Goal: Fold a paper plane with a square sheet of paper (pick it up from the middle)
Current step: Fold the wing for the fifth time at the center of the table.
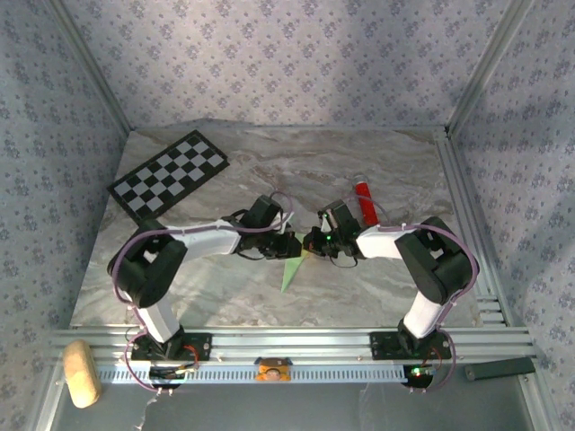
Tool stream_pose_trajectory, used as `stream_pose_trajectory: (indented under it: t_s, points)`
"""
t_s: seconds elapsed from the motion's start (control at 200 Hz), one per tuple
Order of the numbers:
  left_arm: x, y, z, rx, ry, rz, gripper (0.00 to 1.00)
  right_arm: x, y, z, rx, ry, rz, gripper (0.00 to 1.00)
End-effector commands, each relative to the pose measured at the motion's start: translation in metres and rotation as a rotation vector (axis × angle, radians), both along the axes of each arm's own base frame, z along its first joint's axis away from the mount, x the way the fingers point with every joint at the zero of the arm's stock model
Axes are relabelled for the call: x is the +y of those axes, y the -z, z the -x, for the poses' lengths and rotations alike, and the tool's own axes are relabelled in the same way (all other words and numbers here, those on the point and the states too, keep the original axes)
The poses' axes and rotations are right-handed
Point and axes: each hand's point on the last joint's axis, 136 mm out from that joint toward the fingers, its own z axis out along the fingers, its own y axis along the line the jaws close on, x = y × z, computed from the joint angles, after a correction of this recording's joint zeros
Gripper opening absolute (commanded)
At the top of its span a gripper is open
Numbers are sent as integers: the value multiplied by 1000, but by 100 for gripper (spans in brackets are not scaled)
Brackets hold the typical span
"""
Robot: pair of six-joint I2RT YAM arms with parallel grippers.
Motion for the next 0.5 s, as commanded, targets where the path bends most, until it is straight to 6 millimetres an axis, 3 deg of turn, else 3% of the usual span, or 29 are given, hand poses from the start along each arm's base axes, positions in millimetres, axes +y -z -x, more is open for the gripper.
stream_pose_trajectory:
  t_s: [0.0, 0.2, 0.495]
  points:
    - [-9, 7, -3, 23, 3, 0, 11, -23, 30, 13, 75, 53, 105, 4]
    - [-4, 29, 7, 68, 18, -48, 10, -25, 33, 15, 83, 60, 113, 4]
    - [31, 61, 49, 157, 84, -148, 10, -33, 42, 19, 111, 81, 144, 3]
